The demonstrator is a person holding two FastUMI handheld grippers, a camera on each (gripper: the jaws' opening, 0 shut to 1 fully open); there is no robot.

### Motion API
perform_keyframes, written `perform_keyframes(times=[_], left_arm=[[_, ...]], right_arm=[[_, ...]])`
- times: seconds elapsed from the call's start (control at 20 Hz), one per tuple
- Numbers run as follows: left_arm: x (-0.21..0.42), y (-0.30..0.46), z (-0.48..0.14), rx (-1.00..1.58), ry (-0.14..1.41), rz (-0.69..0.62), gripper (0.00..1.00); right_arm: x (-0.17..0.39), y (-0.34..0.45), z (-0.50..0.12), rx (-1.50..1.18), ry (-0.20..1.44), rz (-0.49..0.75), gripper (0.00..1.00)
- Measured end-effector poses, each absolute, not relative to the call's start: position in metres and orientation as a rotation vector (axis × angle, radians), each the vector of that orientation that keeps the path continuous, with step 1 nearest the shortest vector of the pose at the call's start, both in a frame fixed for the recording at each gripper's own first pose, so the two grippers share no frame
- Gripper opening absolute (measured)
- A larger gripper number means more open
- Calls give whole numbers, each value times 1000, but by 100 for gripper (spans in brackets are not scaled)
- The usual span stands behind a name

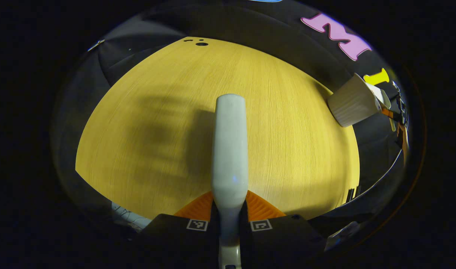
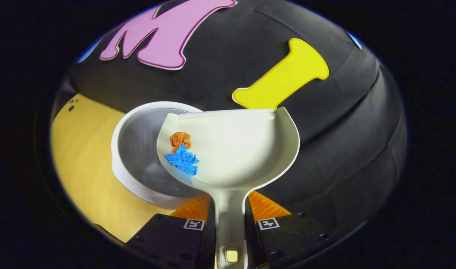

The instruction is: Pick up the small broom and dustpan from the desktop, sweep the trash into the dustpan with the broom, and then empty the trash into the garbage bin.

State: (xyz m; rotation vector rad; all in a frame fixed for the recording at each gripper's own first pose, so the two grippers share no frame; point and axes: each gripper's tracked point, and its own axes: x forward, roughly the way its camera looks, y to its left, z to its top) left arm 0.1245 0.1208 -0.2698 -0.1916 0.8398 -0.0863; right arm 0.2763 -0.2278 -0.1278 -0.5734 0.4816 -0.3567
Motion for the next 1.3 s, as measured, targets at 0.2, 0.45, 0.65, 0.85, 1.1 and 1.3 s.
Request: perform_keyframes(times=[0.2, 0.45, 0.65, 0.85, 1.1, 1.3], left_arm=[[117, 123, -277, -195, 876, -107, 27], [110, 124, -279, -172, 882, -101, 27], [109, 117, -287, -147, 902, -119, 27], [109, 115, -292, -161, 938, -133, 27], [110, 115, -285, -149, 929, -139, 27], [113, 115, -284, -127, 933, -144, 27]], right_arm=[[276, -231, -122, -702, 475, -403, 37], [276, -230, -106, -920, 456, -473, 36], [273, -226, -97, -1129, 415, -521, 36], [276, -220, -89, -1316, 363, -559, 41], [276, -209, -82, -1547, 309, -568, 36], [276, -205, -84, -1542, 313, -568, 36]])
